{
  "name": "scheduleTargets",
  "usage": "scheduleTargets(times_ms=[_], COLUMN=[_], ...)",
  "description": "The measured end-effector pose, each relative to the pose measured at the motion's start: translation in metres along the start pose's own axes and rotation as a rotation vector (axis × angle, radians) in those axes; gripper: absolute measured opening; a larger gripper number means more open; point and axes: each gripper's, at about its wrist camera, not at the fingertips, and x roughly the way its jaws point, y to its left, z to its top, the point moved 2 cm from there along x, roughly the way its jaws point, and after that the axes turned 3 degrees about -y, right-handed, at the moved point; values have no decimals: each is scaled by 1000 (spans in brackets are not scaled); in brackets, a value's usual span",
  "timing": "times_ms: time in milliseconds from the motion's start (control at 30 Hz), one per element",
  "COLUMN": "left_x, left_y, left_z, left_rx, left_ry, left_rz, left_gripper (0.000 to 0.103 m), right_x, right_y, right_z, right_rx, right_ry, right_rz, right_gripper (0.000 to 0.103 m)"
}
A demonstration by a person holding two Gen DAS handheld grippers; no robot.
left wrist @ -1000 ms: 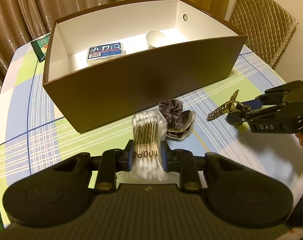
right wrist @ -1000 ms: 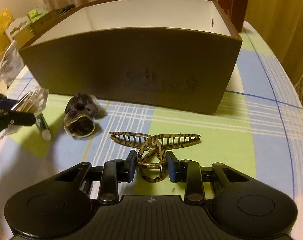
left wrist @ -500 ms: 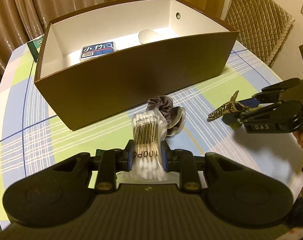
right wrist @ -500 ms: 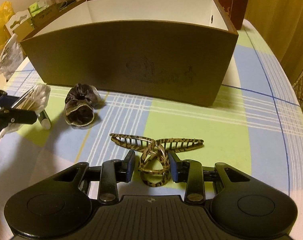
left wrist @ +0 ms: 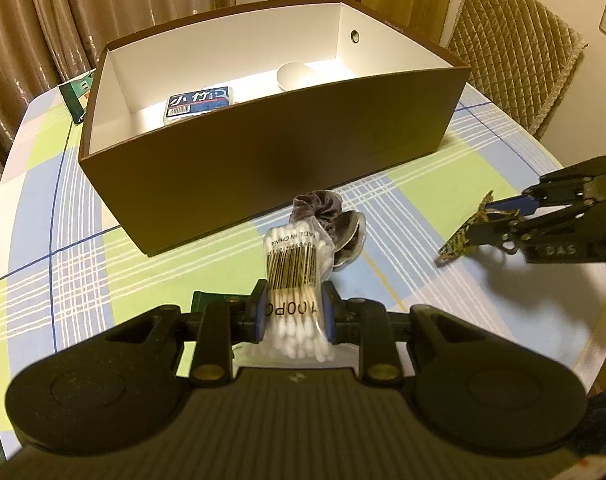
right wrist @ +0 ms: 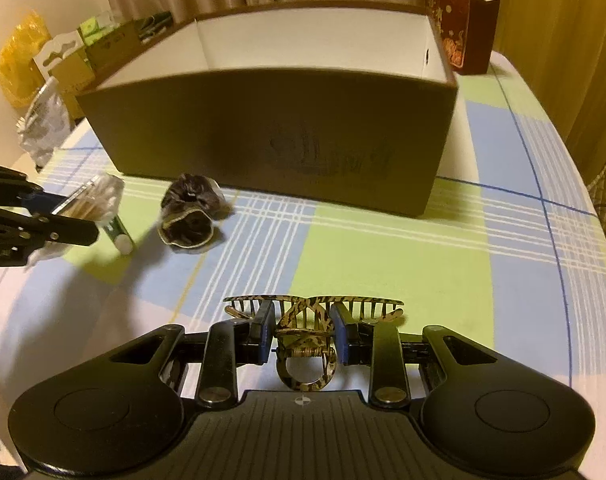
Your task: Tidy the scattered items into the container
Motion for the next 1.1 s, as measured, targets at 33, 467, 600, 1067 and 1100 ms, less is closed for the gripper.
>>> scheduleTargets(times_ms=[33, 467, 600, 1067, 1100], left_x=[-1, -27, -37, -17, -13], left_y=[0, 1, 10, 57, 61], left_z=[0, 28, 44, 122, 127], left_rx=[2, 9, -14, -50, -57], left_ry=[-2, -81, -113, -156, -150], left_rz=[0, -2, 8, 72, 71], left_gripper=[22, 22, 22, 22, 22], right_x=[-4, -69, -82, -44, -38], right_y=[-1, -3, -3, 0, 0], right_z=[1, 47, 69, 155, 161], right_rx=[4, -12, -8, -29, -32], right_ry=[-8, -172, -234, -298, -291], right_rz=[2, 47, 71, 125, 129], right_gripper=[27, 27, 27, 27, 27])
